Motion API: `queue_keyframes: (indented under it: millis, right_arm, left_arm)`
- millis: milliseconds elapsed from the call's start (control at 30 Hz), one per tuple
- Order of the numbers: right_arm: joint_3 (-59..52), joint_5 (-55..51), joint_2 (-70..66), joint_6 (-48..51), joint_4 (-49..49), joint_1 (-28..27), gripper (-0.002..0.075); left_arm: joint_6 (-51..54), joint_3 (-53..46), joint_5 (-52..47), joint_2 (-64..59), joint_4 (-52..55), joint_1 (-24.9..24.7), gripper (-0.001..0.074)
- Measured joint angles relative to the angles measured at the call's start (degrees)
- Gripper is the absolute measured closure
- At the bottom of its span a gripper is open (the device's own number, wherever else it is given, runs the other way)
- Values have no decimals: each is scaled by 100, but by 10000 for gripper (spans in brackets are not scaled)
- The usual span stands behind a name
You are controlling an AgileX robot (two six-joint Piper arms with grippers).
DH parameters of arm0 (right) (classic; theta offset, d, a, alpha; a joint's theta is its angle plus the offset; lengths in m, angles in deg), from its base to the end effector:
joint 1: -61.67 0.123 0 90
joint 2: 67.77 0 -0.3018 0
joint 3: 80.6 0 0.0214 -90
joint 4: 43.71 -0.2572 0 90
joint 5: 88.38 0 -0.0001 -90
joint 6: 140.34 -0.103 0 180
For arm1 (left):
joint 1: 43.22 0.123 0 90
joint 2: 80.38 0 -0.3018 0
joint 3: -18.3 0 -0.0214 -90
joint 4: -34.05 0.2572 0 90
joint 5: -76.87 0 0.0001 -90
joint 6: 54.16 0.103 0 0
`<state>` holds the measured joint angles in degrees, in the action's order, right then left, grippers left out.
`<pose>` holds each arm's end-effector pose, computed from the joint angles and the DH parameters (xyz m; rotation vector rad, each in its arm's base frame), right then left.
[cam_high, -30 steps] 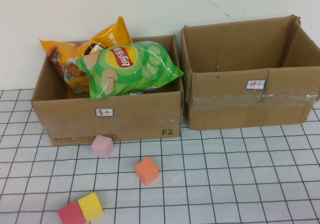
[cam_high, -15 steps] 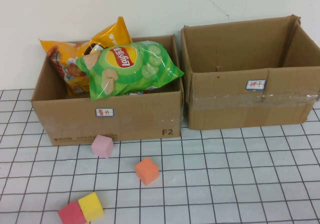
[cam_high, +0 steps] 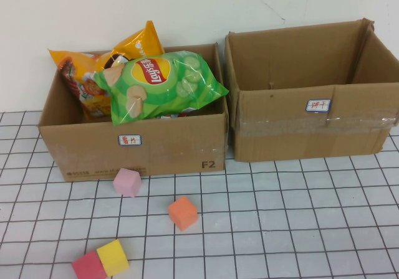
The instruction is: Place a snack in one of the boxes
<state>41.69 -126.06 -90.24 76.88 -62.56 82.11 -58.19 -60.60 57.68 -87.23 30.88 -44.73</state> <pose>0.0504 0.0405 0.2584 -0.8501 1.8387 0.1834 0.0547 -0.0033 0.1728 -0.0754 1.8312 -0.1214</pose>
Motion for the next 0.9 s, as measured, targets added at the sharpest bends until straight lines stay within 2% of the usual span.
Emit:
queue_keyframes:
  millis: [900]
  right_arm:
    - [0, 0, 0, 24, 0, 0, 727]
  left_arm:
    - [307, 0, 0, 0, -10, 0, 736]
